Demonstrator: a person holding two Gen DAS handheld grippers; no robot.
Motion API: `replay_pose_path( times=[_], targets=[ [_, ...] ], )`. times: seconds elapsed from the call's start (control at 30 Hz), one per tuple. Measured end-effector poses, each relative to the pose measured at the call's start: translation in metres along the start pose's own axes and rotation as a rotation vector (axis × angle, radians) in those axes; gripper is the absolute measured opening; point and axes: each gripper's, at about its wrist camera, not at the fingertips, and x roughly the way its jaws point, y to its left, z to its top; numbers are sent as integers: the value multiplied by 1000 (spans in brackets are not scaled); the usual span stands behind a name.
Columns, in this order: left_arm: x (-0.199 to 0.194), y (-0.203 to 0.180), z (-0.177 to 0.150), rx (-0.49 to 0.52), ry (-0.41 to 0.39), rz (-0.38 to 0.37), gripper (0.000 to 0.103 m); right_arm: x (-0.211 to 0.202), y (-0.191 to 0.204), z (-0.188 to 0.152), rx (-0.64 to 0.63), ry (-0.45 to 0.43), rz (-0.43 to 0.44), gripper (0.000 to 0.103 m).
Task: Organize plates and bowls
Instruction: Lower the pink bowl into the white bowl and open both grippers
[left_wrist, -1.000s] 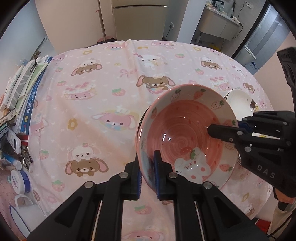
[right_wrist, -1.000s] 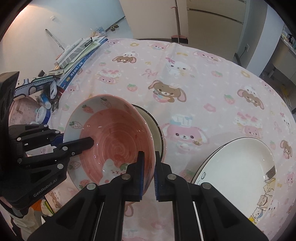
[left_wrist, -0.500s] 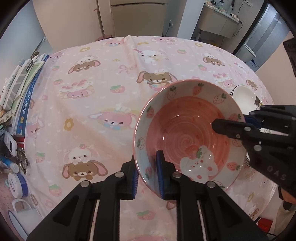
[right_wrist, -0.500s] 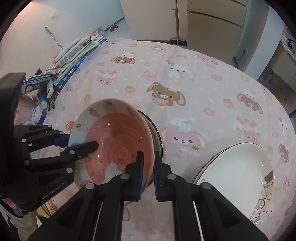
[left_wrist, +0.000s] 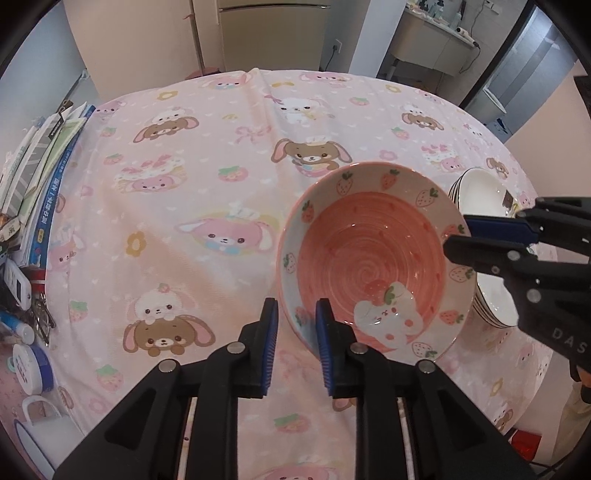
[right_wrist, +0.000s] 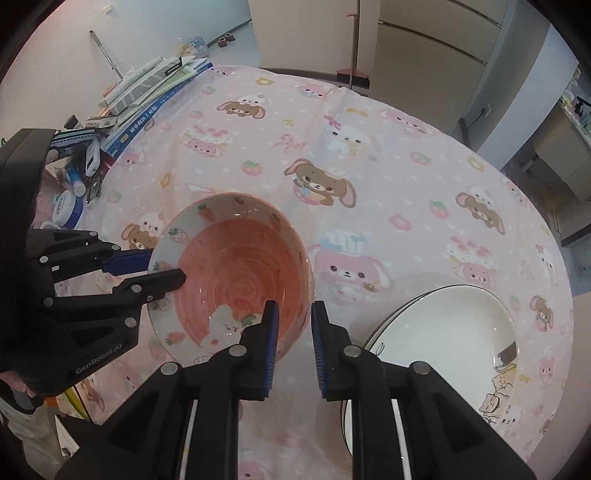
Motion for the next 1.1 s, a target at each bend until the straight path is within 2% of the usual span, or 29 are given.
replay_pose_path(
  times=[0.13, 0.2, 0.27, 0.33, 0.37, 0.4, 0.47, 0.5, 0.53, 0.57, 0.73, 0.8, 0.9, 1.0, 1.1],
  targets=[
    [-3, 0, -2, -7, -2, -12, 19, -2, -3, -5, 3, 11, 5, 18],
    [-12, 3, -3, -30, -28, -9, 19, -4, -8, -8, 20, 12, 22, 18],
    [-33, 0, -9, -39, -125, 68, 19, -11, -17, -12, 62, -2, 65, 18],
    [-55, -7, -17, -3, -225, 122, 23, -23, -23, -19, 106, -51, 104, 23],
    [-68, -12, -22, 13, -283, 142, 35, -34, -24, -25, 112, -99, 121, 26],
    [-79, -15, -27, 22, -333, 148, 58, -41, -23, -29, 101, -126, 117, 34],
    [-103, -23, -37, 24, -439, 118, 83, -60, -19, -39, 80, -199, 81, 46],
    [-111, -26, -41, 23, -471, 95, 86, -70, -17, -45, 72, -242, 55, 55],
    [-118, -29, -45, 23, -489, 74, 87, -80, -17, -52, 65, -281, 35, 61],
    [-124, -34, -48, 24, -501, 55, 88, -92, -17, -60, 65, -321, 29, 62],
    [-142, -52, -70, 21, -618, 10, 99, -126, -32, -90, 122, -379, 106, 64],
    [-149, -65, -80, 41, -671, 21, 101, -139, -36, -104, 131, -429, 53, 65],
    [-157, -76, -85, 81, -714, 28, 102, -152, -37, -112, 133, -494, -25, 76],
    [-165, -82, -86, 108, -749, 66, 103, -158, -42, -112, 149, -512, -3, 85],
    [-163, -74, -76, 79, -715, 109, 103, -152, -46, -104, 167, -491, 16, 87]
  ],
)
